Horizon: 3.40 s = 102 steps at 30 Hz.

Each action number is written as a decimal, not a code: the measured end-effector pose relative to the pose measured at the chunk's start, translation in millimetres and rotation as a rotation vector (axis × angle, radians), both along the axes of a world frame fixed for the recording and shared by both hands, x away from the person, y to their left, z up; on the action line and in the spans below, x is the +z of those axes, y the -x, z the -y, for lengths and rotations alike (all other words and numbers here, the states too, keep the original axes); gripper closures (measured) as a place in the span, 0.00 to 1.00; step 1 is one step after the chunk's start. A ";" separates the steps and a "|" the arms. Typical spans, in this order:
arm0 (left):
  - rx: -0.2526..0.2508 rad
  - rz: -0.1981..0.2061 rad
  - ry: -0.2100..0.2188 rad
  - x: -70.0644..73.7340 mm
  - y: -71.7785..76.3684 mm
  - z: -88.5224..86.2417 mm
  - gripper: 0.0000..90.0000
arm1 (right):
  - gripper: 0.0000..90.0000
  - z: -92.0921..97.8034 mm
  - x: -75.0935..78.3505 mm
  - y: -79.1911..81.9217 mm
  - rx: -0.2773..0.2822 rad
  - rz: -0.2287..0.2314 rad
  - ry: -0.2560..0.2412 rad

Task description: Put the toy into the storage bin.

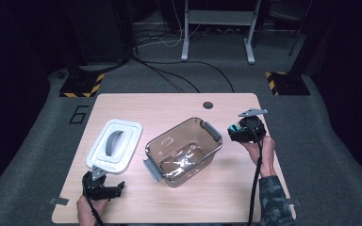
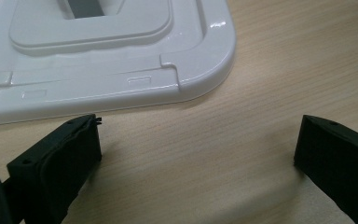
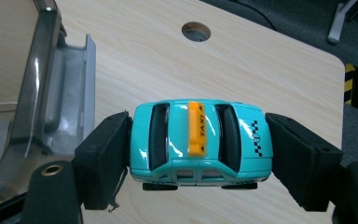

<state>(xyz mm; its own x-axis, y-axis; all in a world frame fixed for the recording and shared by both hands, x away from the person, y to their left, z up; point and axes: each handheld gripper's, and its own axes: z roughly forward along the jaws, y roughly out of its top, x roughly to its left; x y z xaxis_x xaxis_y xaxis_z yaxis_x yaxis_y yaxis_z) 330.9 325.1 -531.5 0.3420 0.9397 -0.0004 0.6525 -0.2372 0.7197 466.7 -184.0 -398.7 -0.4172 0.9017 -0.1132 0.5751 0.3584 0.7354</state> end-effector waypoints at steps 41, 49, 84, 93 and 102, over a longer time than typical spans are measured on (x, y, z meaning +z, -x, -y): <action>-0.001 0.000 0.000 0.0 0.2 0.1 0.00 | 0.27 -36.6 66.8 -11.7 0.066 0.099 0.025; -0.001 0.000 0.000 0.1 0.2 0.1 0.00 | 0.27 -51.1 78.3 -8.3 0.104 0.115 0.026; -0.001 0.001 -0.001 0.0 0.3 0.2 0.00 | 0.27 -121.1 76.7 -12.1 0.221 0.002 -0.001; -0.001 0.001 -0.001 0.1 0.3 0.2 0.00 | 0.27 -131.0 66.1 -16.7 0.236 -0.041 0.002; -0.001 0.001 -0.001 0.0 0.3 0.2 0.00 | 0.27 -139.8 53.2 -23.1 0.244 -0.092 0.022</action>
